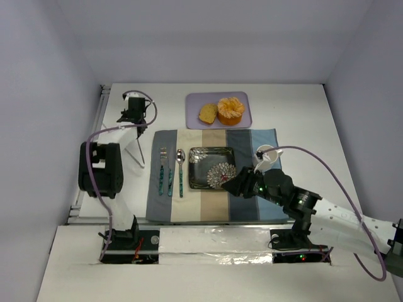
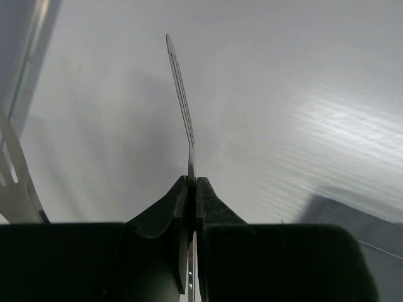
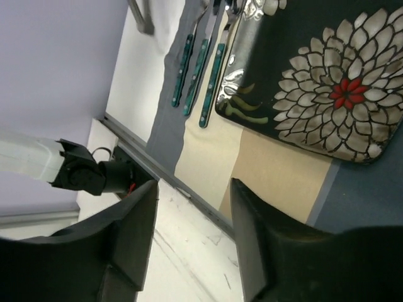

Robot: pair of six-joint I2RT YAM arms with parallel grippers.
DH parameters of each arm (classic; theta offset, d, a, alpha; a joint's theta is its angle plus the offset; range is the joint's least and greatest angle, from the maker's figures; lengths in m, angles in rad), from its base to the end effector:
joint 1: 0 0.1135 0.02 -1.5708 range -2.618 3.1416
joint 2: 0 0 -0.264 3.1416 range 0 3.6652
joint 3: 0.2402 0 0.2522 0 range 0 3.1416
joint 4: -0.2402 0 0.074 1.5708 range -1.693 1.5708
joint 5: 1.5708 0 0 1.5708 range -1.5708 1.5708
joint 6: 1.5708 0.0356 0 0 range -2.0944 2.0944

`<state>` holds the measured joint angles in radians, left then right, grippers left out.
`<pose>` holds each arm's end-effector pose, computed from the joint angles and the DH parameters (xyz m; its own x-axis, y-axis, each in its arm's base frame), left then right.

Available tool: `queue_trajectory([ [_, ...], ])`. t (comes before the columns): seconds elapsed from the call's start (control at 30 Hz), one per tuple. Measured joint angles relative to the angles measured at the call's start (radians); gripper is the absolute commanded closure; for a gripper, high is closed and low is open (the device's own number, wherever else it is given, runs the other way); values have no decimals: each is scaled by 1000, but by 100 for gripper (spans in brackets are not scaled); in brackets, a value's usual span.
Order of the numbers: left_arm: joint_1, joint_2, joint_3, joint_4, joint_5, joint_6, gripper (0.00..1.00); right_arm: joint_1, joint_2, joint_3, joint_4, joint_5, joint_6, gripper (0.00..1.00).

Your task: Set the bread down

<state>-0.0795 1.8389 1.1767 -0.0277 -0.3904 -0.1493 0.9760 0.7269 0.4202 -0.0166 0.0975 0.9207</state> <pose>0.4023 -0.0185 0.1967 -0.5948 -0.0906 -0.7988 -0.3111 0.9422 0.1248 0.1027 0.1456 0.2374 -0.7228 0.3455 -0.5985 -0.3259 0.5933 0.7361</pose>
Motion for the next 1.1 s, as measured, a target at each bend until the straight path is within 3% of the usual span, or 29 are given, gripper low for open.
queue_trajectory([
  [0.07, -27, -87, -4, 0, -1, -5, 100, 0, 44, 21, 3, -15, -5, 28],
  [0.17, -110, -241, -4, 10, 18, -24, 100, 0, 120, 69, 28, -36, -14, 17],
  [0.3, -199, -472, -49, 89, 210, -92, 100, 0, 216, 127, 118, -79, -18, 12],
  [0.47, -187, -750, -223, 221, 491, -235, 100, 0, 304, 145, 279, -123, -19, 1],
  [0.6, -182, -893, -370, 383, 705, -401, 100, 0, 342, 156, 380, -121, -20, 0],
  [0.87, -187, -972, -649, 883, 993, -782, 100, 0, 494, 261, 589, -249, -16, 0],
  [1.1, -216, -957, -725, 1177, 1053, -958, 100, 6, 611, 295, 665, -336, 2, 0],
])
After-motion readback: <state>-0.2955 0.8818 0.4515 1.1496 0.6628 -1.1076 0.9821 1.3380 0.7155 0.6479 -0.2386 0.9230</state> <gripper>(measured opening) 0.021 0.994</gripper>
